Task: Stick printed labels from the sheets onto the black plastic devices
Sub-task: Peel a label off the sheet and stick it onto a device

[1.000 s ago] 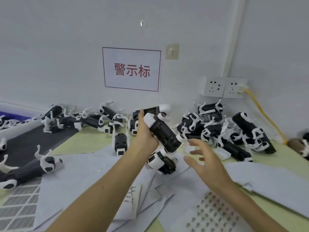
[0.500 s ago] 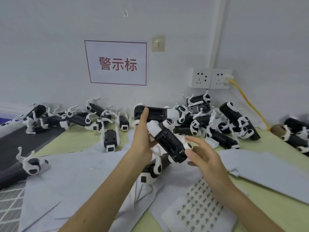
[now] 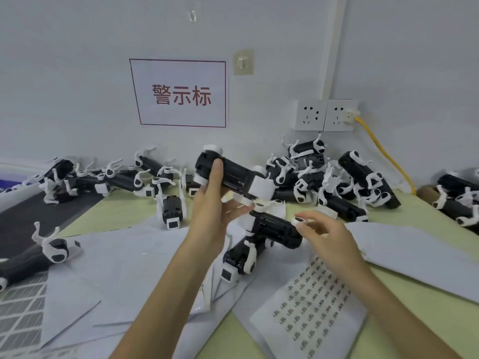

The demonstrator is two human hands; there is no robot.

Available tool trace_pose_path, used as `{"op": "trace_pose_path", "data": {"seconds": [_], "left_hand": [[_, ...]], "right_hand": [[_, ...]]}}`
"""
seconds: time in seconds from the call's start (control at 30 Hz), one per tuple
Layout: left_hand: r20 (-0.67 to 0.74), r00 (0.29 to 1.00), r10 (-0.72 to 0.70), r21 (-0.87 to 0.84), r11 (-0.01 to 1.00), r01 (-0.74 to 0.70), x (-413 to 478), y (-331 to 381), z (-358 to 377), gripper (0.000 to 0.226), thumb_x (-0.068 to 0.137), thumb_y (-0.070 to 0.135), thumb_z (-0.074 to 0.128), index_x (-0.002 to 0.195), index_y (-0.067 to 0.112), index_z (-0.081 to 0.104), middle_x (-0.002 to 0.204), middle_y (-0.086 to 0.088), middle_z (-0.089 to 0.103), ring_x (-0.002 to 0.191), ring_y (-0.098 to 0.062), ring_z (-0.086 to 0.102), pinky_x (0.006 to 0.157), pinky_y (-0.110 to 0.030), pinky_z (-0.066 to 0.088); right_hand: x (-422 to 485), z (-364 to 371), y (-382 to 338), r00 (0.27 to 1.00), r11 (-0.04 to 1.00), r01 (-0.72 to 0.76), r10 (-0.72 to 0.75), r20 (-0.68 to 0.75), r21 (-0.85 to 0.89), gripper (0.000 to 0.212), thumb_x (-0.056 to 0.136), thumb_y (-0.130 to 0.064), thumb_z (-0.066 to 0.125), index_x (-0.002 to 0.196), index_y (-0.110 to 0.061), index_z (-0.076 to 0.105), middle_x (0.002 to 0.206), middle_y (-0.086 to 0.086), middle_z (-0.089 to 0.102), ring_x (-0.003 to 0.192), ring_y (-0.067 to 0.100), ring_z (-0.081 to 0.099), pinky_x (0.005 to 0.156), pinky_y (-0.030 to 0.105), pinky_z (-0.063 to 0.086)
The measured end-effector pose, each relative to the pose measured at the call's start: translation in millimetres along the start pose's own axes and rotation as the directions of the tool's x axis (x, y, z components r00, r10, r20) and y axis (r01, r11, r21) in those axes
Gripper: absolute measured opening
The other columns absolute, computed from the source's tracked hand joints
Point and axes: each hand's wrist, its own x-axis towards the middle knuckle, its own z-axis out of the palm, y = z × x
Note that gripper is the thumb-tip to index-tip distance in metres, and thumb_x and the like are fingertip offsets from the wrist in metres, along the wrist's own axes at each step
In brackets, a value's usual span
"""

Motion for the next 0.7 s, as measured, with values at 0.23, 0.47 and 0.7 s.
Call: {"op": "trace_pose_path", "data": {"seconds": [0.23,0.47,0.7], "left_hand": [[0.228,0.96,-0.16,-0.119,0.974,0.191,-17.4,-16.0,9.6,0.051,0.099,0.056,0.046,0.128,0.02,0.066,0.129,-0.011,0.07,0.123,-0.039,0.064,0.102,-0.041,0.055],[0.4,0.885,-0.24,0.056,0.97,0.238,-25.7,-25.5,17.1,0.055,0.099,0.064,0.031,0.127,0.03,0.065,0.134,-0.005,0.068,0.121,-0.036,0.066,0.099,-0.038,0.057],[0.484,0.853,-0.198,0.138,0.979,0.149,-23.0,-22.7,14.4,0.047,0.101,0.056,0.043,0.138,0.034,0.061,0.145,0.001,0.06,0.114,-0.033,0.07,0.087,-0.035,0.059]], "right_hand": [[-8.9,2.1,-11.5,0.943,0.954,0.295,-0.3,-0.141,-0.057,0.061,0.088,-0.022,0.075,0.142,-0.029,0.047,0.121,-0.015,0.052,0.112,0.003,0.054,0.088,0.02,0.047],[-20.1,11.8,-26.1,0.858,0.874,0.484,-0.483,-0.174,-0.042,0.068,0.088,-0.03,0.072,0.148,-0.021,0.042,0.142,-0.008,0.047,0.136,0.01,0.045,0.105,0.016,0.038],[-19.0,-0.2,-27.0,0.867,0.899,0.438,-0.42,-0.269,0.008,0.057,0.089,-0.038,0.071,0.138,-0.024,0.046,0.132,-0.012,0.058,0.125,0.009,0.055,0.1,0.024,0.046]]}}
